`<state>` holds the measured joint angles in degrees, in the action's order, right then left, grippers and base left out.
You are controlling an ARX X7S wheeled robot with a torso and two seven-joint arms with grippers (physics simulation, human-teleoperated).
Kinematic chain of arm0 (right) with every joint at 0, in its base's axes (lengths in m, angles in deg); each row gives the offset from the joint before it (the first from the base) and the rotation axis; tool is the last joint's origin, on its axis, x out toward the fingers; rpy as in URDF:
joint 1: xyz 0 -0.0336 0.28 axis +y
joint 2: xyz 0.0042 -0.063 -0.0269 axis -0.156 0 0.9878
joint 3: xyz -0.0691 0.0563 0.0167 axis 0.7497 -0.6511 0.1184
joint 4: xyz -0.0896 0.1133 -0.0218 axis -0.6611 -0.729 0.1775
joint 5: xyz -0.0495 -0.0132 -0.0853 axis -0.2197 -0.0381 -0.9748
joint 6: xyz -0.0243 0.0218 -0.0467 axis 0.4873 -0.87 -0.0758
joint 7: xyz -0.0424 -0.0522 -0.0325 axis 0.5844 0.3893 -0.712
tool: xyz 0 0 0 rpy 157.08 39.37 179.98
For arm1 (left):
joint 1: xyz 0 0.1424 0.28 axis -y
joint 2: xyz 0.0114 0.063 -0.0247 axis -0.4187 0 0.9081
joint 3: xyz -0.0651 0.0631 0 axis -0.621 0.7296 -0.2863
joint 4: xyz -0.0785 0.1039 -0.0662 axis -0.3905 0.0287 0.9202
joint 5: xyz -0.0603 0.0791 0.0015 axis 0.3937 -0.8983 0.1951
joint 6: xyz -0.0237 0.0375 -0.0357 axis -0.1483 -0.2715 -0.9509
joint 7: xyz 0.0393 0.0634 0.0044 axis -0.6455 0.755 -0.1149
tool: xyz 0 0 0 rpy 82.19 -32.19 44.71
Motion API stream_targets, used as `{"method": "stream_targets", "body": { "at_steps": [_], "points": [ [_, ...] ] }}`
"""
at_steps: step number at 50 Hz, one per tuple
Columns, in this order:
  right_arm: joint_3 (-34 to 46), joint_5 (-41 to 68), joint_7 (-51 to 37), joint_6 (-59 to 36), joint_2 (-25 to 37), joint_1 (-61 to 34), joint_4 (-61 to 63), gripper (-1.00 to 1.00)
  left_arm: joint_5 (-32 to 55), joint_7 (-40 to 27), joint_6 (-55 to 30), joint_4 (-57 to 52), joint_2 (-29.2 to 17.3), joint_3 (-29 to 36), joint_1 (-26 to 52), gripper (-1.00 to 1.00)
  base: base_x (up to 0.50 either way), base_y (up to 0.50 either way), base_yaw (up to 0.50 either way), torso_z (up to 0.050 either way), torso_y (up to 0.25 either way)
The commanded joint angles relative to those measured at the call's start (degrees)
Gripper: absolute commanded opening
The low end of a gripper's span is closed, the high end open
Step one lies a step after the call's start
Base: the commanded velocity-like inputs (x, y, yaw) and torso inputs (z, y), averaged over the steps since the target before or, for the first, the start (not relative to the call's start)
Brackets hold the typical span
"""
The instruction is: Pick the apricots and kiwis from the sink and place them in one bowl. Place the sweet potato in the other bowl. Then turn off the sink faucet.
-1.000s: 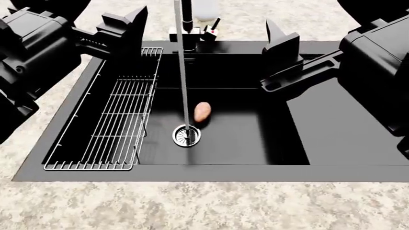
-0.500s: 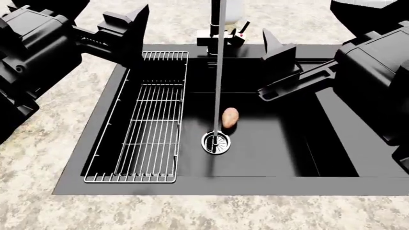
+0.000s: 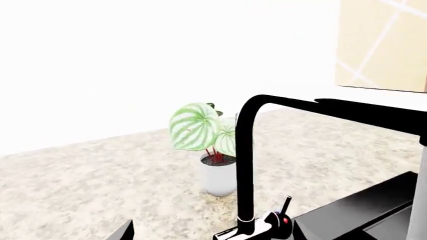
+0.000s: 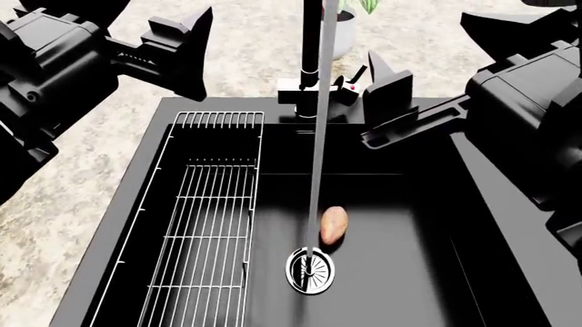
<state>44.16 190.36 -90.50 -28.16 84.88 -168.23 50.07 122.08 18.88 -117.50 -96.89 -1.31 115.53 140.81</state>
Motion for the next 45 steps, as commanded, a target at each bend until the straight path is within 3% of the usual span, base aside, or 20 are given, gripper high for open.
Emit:
{"method": "stream_targets", "body": {
  "at_steps": [1, 17, 20, 23, 36, 45],
  "points": [
    [-0.05, 0.12, -0.27, 1.61, 0.13, 1.71, 0.36, 1.00, -0.48, 0.49, 0.15, 0.25, 0.22, 0.17, -0.11, 1.00, 0.00, 0.00, 0.00, 0.000, 0.000],
    [-3.57, -1.29, -2.69, 11.99, 3.35, 21.58, 7.37, 1.00, -1.27, 1.06, 0.77, 1.06, 0.01, 0.24, -1.42, 1.00, 0.00, 0.00, 0.00, 0.000, 0.000],
    [-0.21, -13.41, 8.52, 7.22, -2.10, 17.60, -7.55, 1.00, -1.24, 1.18, 0.84, 1.07, 0.00, 0.21, -1.53, 1.00, 0.00, 0.00, 0.00, 0.000, 0.000],
    [1.19, -18.36, 12.74, 6.64, -4.04, 16.74, -12.90, 1.00, -1.32, 1.38, 0.93, 1.21, -0.06, 0.20, -1.69, 1.00, 0.00, 0.00, 0.00, 0.000, 0.000],
    [7.23, -25.59, 21.37, 3.52, -8.94, 14.82, -22.89, 1.00, -2.45, 1.78, 1.55, 1.74, -0.99, 0.14, -3.27, 1.00, 0.00, 0.00, 0.00, 0.000, 0.000],
    [8.20, -25.38, 21.82, 4.05, -9.50, 17.54, -24.30, 1.00, -2.48, 2.09, 1.82, 1.51, -1.07, 0.01, -3.53, 1.00, 0.00, 0.00, 0.00, 0.000, 0.000]
  ]
}}
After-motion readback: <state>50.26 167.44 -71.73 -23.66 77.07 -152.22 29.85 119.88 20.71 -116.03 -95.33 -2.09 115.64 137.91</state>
